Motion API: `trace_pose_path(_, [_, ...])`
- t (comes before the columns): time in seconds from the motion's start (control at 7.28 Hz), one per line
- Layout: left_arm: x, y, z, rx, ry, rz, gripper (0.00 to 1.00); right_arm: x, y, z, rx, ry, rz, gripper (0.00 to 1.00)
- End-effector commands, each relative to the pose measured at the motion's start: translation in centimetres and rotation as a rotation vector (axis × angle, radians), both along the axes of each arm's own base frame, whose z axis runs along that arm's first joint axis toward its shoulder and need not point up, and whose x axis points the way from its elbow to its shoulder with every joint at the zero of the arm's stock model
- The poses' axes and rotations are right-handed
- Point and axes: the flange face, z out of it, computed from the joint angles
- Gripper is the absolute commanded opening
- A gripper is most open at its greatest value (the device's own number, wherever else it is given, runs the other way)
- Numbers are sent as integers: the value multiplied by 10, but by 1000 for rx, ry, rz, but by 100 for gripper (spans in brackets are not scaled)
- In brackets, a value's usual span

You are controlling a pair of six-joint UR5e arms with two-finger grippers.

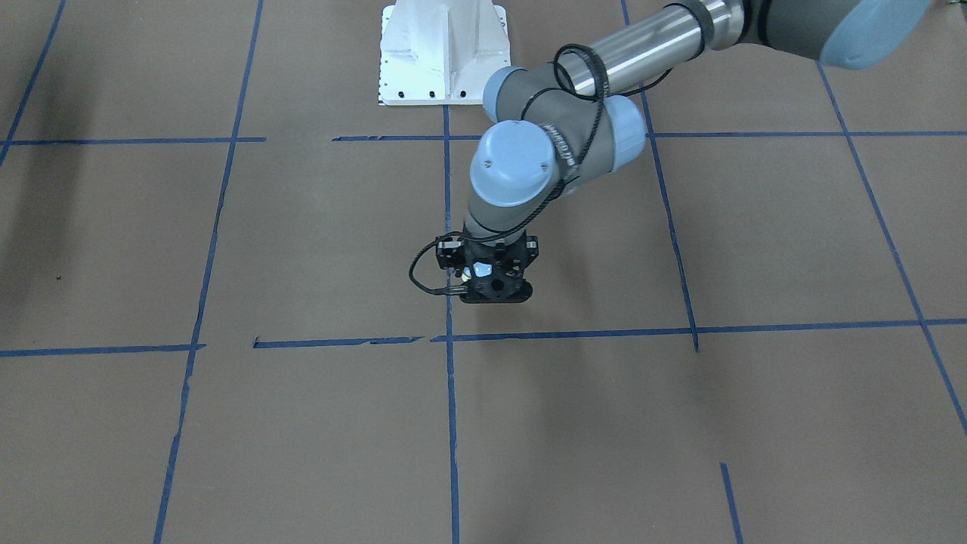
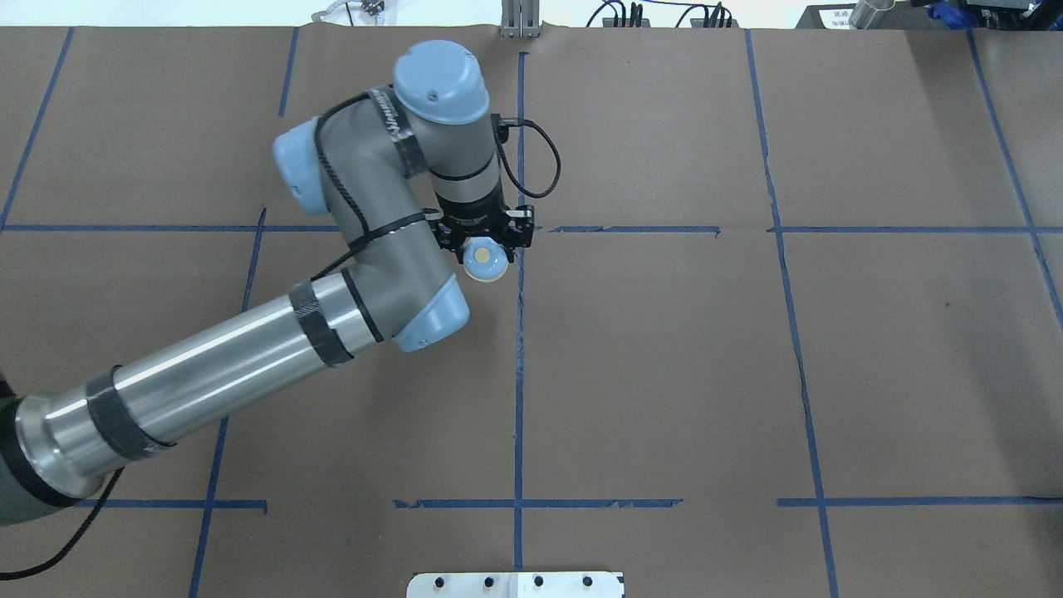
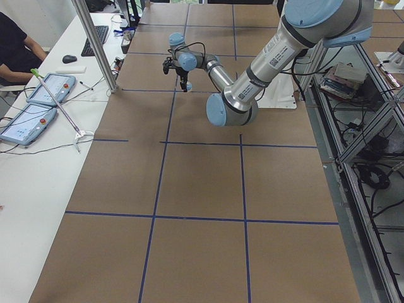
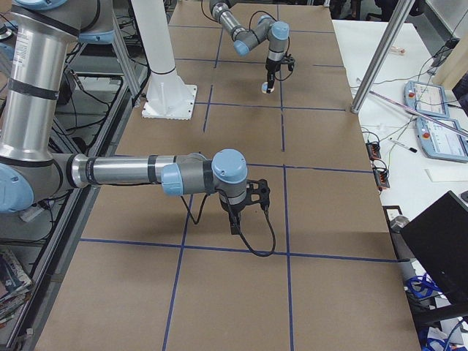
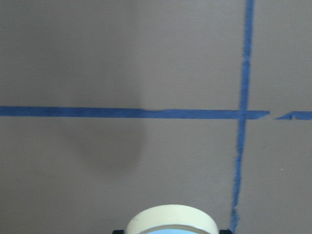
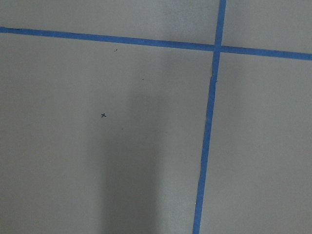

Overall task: Place and press bell with both arms
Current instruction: 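Carry the bell with the left gripper toward the table centre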

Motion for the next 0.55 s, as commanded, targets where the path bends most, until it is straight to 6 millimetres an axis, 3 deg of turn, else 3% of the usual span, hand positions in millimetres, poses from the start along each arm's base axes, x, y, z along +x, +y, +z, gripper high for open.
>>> trace_pose_path(0.0, [39, 12, -5, 18, -39, 16, 26, 0, 0, 0, 2, -1, -1, 100])
trace_pose_path(0.27, [48, 6, -1, 29, -53, 4, 26, 0, 1, 2, -6, -4, -1, 100])
trace_pose_path(0.41, [50, 6, -4, 29, -53, 5, 35, 0, 1, 3, -6, -2, 0, 100])
